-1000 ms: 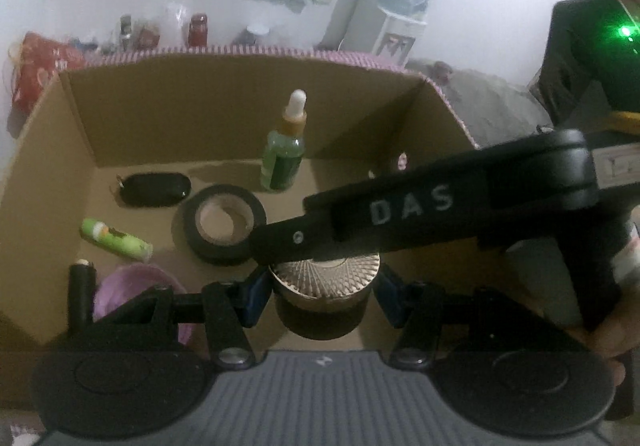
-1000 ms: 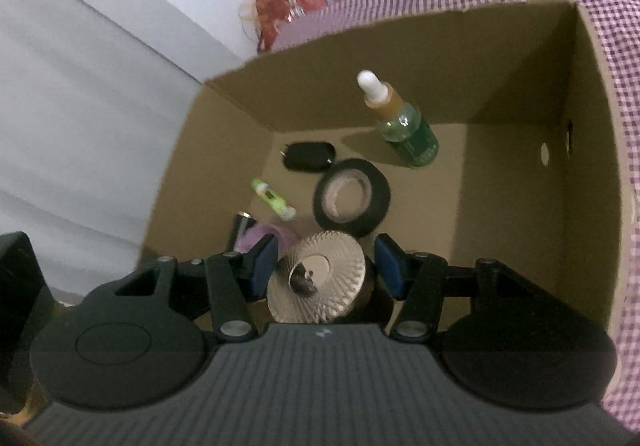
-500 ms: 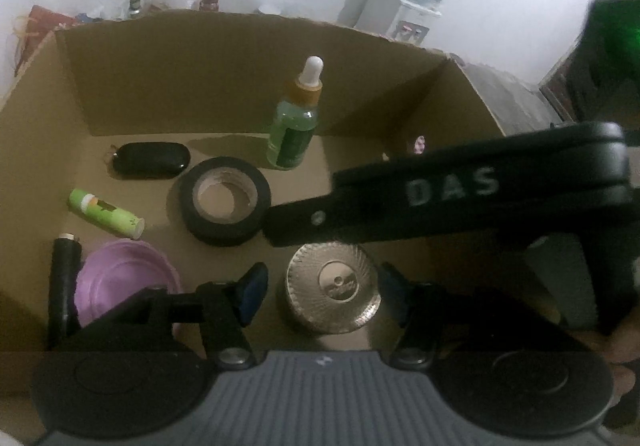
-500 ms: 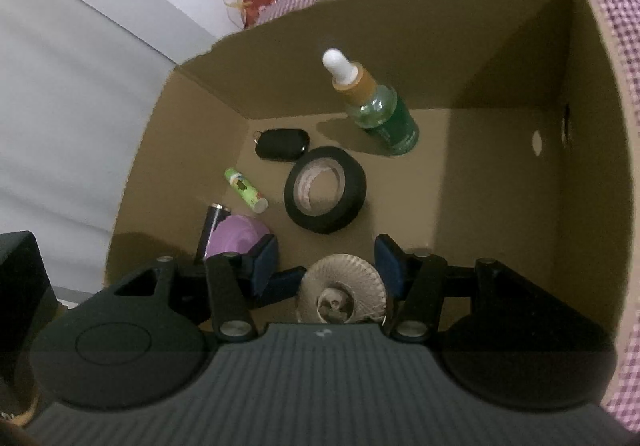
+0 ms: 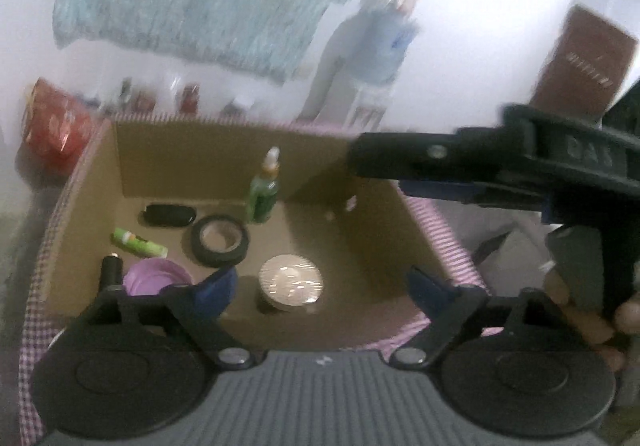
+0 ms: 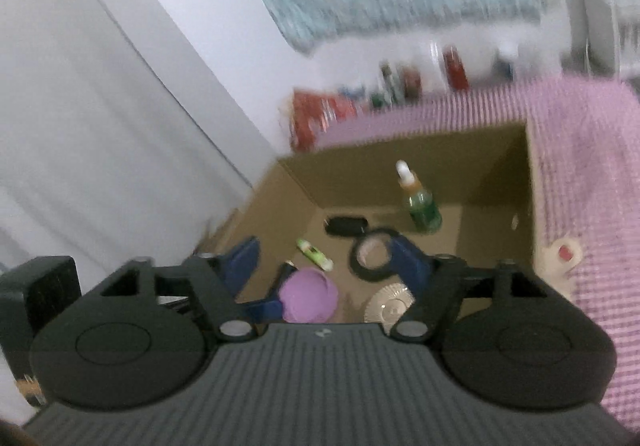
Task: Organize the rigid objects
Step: 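Withdraw the right gripper and reach toward the white charger plug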
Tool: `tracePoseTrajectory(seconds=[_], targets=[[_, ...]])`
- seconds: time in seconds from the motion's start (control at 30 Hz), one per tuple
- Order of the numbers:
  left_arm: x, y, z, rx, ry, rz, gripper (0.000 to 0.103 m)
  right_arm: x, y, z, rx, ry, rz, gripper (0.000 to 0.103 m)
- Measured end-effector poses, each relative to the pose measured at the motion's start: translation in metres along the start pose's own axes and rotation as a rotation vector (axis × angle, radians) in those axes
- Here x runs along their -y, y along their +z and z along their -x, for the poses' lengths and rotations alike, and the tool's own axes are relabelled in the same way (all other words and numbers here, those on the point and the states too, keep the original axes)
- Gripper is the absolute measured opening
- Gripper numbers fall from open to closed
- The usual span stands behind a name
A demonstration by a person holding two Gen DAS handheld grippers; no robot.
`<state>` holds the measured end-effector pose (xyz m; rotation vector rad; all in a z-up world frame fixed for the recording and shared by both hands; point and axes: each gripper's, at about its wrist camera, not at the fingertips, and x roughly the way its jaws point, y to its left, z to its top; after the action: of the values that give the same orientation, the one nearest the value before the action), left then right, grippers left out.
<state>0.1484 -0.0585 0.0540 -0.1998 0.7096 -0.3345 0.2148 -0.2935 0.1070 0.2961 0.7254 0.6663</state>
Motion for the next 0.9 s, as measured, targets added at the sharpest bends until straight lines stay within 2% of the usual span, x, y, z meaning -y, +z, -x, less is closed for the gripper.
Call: tracePoseTrajectory(seconds=[0.1, 0.23, 0.33, 0.47, 0.6, 0.77, 0.9], targets=[[0.008, -0.021, 0.036, 0.062, -0.012, -0.023, 0.103, -0.024, -0.018, 0.047, 0.113, -0.02, 0.071, 0.102], [0.005, -0.057, 0.065, 0.089, -0.014, 0.015, 0.103, -0.047, -0.051, 0.089, 0.204, -0.073, 0.142, 0.102], [-0.004, -0.083, 0.072, 0.06, 0.002, 0.072, 0.103, -0.06, -0.08, 0.104, 0.243, -0.152, 0.195, 0.102], [-0.014, -0.113, 0.064, -0.013, 0.06, 0.048, 0.103, -0.082, -0.115, 0.102, 0.245, -0.302, 0.31, 0.102], [-0.02, -0.13, 0.056, -0.055, 0.073, 0.035, 0.103, -0.098, -0.14, 0.08, 0.176, -0.384, 0.385, 0.102], [-0.024, -0.134, 0.051, -0.044, 0.084, 0.01, 0.103, -0.106, -0.15, 0.058, 0.159, -0.364, 0.378, 0.102], [-0.022, -0.138, 0.041, -0.029, 0.123, -0.069, 0.103, -0.091, -0.151, 0.04, 0.149, -0.267, 0.298, 0.102]])
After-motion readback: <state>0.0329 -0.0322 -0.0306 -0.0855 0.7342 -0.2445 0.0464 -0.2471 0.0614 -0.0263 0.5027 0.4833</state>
